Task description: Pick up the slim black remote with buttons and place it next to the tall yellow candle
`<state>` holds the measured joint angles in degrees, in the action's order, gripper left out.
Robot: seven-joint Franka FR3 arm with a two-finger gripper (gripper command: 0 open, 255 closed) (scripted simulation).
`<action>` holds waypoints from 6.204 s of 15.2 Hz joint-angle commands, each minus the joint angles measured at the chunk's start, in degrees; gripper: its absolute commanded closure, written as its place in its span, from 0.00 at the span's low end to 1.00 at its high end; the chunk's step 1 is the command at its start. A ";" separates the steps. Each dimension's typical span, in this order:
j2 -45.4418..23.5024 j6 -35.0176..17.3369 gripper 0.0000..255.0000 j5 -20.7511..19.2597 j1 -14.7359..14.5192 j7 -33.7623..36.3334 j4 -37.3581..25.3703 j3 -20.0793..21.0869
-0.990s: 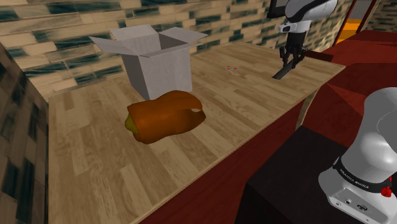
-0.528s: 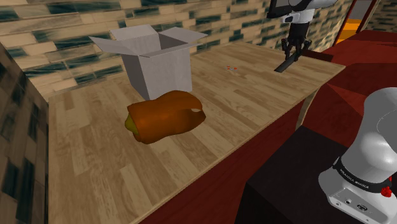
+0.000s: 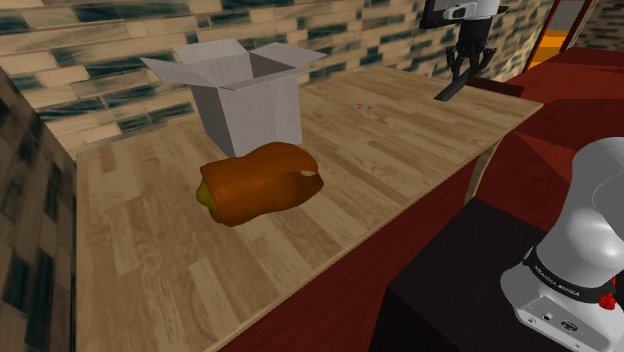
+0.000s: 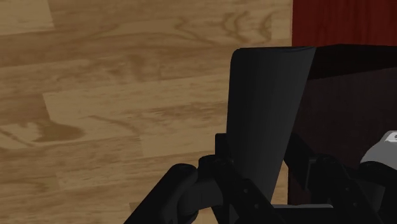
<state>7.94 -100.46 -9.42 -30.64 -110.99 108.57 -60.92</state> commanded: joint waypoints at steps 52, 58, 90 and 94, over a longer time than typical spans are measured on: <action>-9.60 -1.18 1.00 11.73 -17.05 45.20 -3.90 31.26; -10.31 -5.67 1.00 12.13 -17.01 44.82 -0.02 31.22; -19.62 -25.34 1.00 18.14 -15.95 40.28 11.78 31.98; -19.77 -25.41 0.00 18.22 -15.96 40.28 11.72 32.02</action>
<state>-11.63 -125.83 8.87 -46.62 -70.71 120.13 -28.88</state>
